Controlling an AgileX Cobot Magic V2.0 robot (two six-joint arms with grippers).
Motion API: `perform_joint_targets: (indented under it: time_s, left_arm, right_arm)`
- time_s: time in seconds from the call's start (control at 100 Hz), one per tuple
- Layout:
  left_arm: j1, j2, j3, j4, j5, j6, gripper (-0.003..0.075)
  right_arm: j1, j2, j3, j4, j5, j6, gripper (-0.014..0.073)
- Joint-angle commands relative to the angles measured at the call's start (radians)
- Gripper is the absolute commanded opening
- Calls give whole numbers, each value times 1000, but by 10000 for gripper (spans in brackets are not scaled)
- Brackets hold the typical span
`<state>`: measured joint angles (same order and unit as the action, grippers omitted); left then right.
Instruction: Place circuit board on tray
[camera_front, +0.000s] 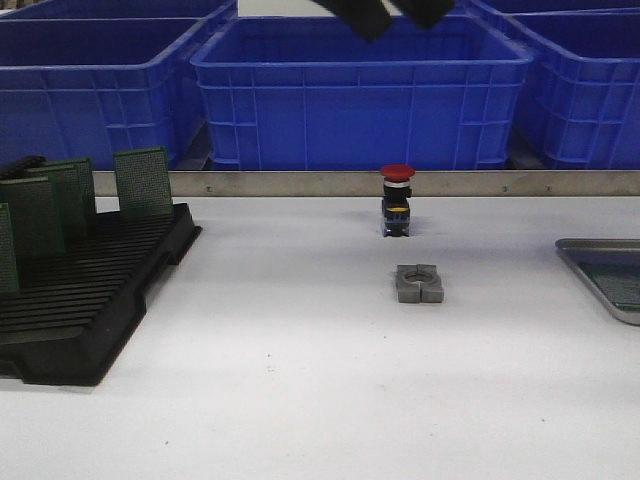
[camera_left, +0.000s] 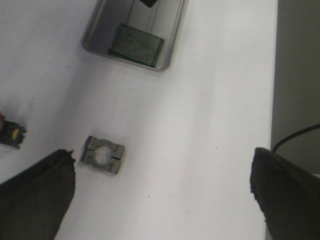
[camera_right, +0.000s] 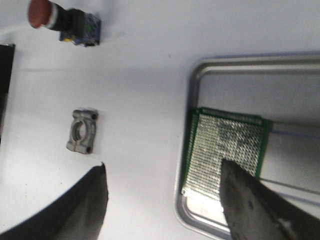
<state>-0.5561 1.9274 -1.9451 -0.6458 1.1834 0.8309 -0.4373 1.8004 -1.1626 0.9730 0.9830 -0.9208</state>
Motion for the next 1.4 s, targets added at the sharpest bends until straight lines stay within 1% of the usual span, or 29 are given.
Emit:
perform_joint_targets:
  time_s: [0.0,0.1,0.2,0.32,0.49,0.67,0.82,0.92,1.1,1.28,1.39]
  left_arm:
    - [-8,-111,-33,21,-81,-94,658]
    - [1,-166,-17,84,-149,-165,658]
    - [25,-240,26,88,-220,-196,658]
    - [79,-349,127,88,-352,-221,658]
    - [207,-518,341,88,-520,-241,658]
    - [354,-710,601,79,-691,-242,658]
    - [408,-871,810,61,-850,-242,658]
    - [420,-968,933,58,-898,-242,658]
    - [420,-1141,1160,57,-986,-242,657]
    - [420,-1331,1328,57,-998,-242,656]
    - [420,-1445,1398,57,-998,-242,656]
  right_arm:
    - [33,-138,-23,46,-14,-6,497]
    - [81,-241,-23,35,-72,-7,497]
    - [131,-332,-20,27,-120,-14,497]
    - [181,-437,-3,27,-178,-36,497]
    - [253,-571,72,27,-339,-86,497]
    - [348,-697,201,27,-577,-134,497]
    - [423,-808,320,27,-758,-153,497]
    - [450,-888,393,27,-821,-156,497]
    - [450,-1032,522,37,-869,-155,497]
    - [450,-1196,648,50,-901,-154,497]
    - [450,-1293,718,91,-936,-154,497]
